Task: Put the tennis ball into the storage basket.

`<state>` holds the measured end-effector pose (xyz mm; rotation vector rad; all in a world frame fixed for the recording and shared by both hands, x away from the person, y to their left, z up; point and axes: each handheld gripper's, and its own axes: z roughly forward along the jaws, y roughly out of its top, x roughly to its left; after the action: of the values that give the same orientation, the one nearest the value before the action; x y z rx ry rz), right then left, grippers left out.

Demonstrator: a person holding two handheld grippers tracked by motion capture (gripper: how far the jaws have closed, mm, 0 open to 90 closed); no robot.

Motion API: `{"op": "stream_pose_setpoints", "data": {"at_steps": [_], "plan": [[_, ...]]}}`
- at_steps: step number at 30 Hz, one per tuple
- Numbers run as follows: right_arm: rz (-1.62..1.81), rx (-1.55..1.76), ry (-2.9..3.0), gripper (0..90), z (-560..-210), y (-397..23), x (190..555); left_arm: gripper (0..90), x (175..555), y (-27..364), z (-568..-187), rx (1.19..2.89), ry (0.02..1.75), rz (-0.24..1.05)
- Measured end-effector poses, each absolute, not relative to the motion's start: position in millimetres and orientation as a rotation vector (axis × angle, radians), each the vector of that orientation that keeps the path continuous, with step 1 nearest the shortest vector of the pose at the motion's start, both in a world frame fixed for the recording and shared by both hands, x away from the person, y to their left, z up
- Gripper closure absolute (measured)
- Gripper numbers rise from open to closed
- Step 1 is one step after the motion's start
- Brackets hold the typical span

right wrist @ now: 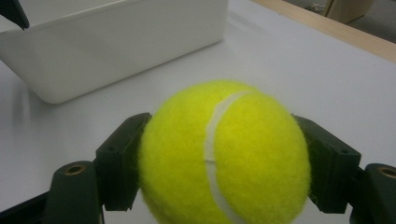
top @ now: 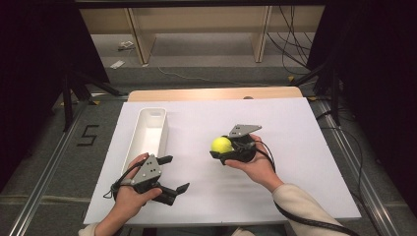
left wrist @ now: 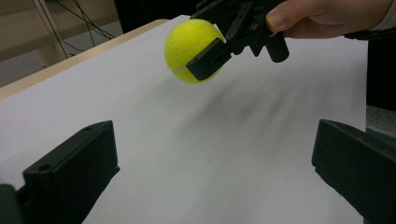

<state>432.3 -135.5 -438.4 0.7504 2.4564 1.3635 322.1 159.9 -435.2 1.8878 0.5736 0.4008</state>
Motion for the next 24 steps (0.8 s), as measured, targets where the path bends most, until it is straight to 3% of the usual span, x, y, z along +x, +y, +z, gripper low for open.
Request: {"op": "stream_pose_setpoints", "data": {"at_steps": [24], "plan": [[1.396, 0.762, 2.42, 26.3, -430.8, -138.3, 436.3, 0.0, 322.3, 159.8, -435.5, 1.89, 0.573, 0.399]]}}
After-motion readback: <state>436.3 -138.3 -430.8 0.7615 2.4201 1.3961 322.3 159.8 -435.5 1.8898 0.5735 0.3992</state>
